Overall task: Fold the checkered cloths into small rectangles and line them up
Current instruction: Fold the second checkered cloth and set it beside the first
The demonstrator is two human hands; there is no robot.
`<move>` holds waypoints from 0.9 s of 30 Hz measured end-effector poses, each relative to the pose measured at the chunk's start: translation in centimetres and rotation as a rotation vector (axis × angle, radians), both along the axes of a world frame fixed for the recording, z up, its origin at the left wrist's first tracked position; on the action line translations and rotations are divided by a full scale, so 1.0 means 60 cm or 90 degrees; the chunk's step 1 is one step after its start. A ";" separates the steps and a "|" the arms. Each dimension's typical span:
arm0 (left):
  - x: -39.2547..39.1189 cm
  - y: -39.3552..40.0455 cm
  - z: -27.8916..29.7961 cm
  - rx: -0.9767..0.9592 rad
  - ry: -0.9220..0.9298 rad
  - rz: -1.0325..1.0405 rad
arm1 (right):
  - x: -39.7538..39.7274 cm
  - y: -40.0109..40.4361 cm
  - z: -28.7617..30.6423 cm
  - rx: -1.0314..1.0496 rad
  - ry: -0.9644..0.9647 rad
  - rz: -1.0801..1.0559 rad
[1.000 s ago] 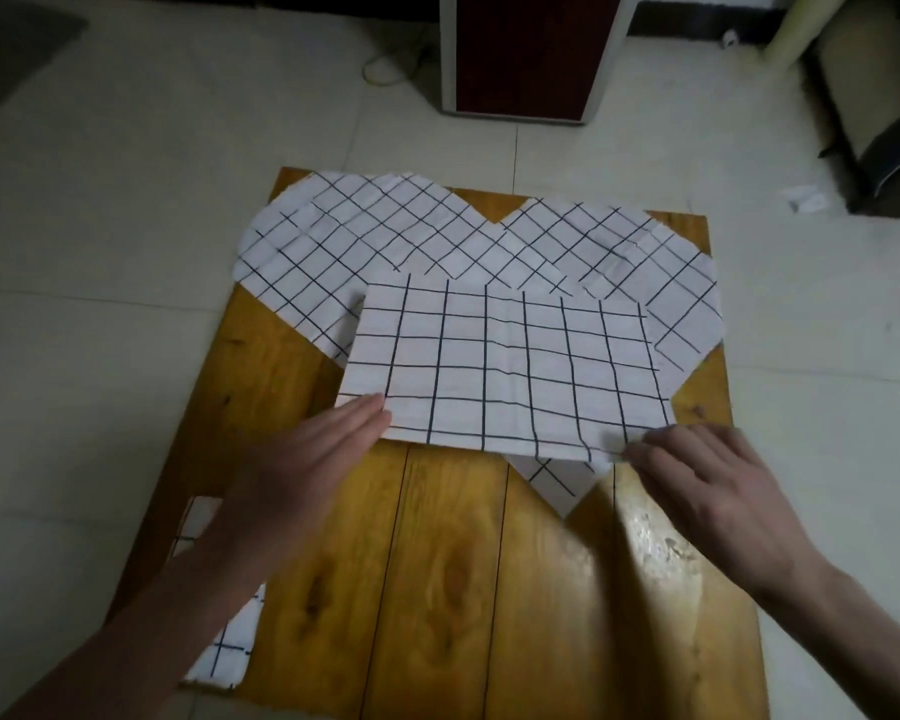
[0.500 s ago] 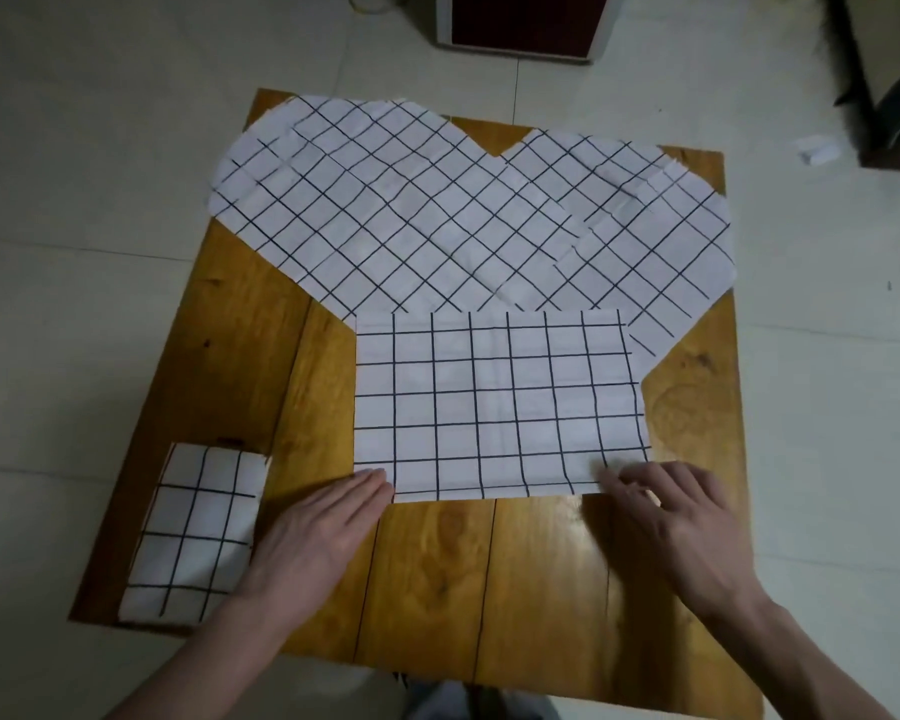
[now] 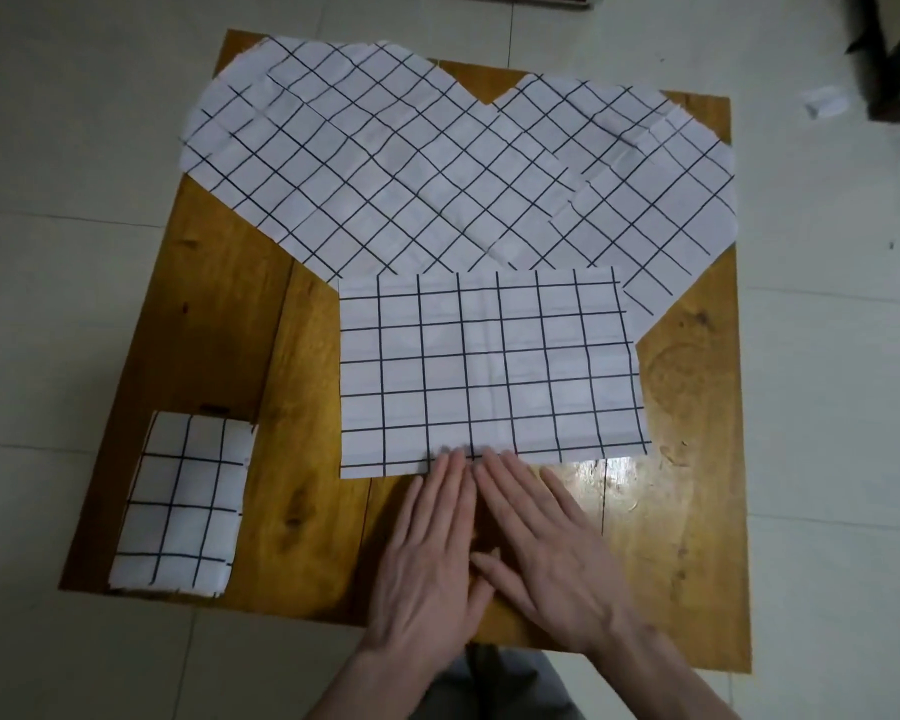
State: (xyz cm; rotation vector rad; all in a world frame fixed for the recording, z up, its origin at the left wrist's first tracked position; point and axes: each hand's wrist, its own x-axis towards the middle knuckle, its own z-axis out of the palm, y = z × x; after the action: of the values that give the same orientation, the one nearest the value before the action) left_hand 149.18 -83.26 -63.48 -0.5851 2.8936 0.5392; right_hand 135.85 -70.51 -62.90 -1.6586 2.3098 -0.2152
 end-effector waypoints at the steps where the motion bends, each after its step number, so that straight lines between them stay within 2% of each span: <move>1: -0.003 0.003 -0.003 0.008 -0.012 0.023 | 0.002 -0.004 -0.010 0.010 -0.005 -0.010; 5: 0.004 -0.001 -0.028 0.018 -0.051 0.055 | -0.004 -0.005 -0.035 0.054 -0.019 -0.061; 11: 0.017 -0.016 -0.038 -0.009 -0.071 0.032 | -0.010 0.000 -0.045 0.082 -0.012 -0.041; 17: 0.051 -0.049 -0.043 -0.045 -0.089 0.067 | -0.020 0.012 -0.044 0.093 -0.006 -0.044; 27: 0.090 -0.082 -0.043 -0.056 -0.085 0.074 | -0.059 0.086 -0.045 0.120 -0.017 -0.157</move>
State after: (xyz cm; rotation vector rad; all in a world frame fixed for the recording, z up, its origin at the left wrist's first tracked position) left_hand 154.60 -88.19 -66.07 -0.7753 2.7818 0.3723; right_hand 132.31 -65.37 -65.63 -1.2751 2.4275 -0.0674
